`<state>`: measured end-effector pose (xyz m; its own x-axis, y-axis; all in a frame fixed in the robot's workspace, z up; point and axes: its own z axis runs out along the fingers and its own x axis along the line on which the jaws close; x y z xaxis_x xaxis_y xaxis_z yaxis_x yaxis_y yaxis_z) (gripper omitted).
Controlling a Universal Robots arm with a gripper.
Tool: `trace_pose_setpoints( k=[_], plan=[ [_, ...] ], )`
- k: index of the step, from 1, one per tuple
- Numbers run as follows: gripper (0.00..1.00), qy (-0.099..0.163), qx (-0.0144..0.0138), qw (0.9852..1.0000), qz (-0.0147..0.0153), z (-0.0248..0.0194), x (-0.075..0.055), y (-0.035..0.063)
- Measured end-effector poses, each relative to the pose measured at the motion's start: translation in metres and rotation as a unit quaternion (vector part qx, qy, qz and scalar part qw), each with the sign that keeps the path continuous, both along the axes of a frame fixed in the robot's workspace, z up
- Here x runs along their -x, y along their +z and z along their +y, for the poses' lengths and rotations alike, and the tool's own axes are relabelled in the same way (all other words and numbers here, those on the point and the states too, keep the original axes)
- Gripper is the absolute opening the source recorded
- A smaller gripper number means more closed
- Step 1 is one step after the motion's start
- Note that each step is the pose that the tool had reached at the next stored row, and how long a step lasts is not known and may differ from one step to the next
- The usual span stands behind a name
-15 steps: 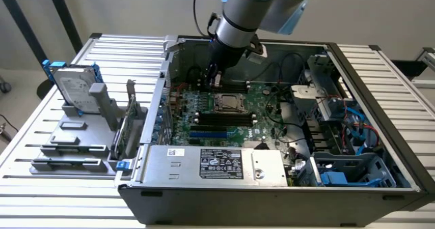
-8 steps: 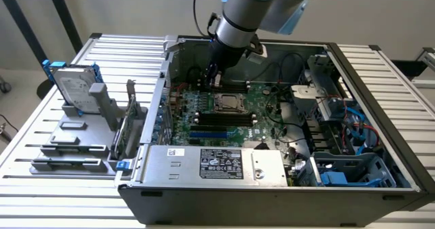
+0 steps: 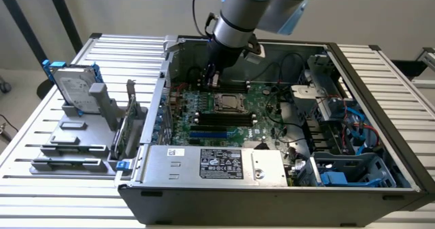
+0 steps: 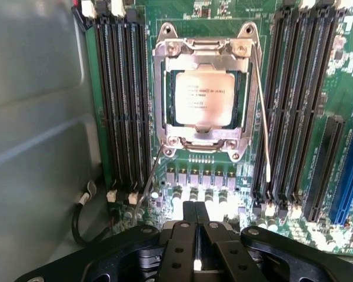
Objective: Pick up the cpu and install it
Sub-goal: 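Install the first cpu locking lever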
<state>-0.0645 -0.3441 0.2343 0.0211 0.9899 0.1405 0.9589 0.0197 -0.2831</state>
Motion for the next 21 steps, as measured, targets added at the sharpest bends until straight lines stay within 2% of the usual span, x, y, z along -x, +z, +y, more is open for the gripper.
trace_pose_setpoints(
  k=[6,10,15,21],
  plan=[
    [0.11,-0.024,-0.0009,0.9997,0.0,0.0,0.007,0.0],
    [0.11,-0.047,-0.0009,0.9989,0.0,0.0,0.009,0.0],
    [0.11,-0.075,-0.001,0.9972,0.0,0.0,0.012,0.0],
    [0.11,-0.105,-0.0033,0.9945,0.0001,0.0,0.016,0.0]
  ],
)
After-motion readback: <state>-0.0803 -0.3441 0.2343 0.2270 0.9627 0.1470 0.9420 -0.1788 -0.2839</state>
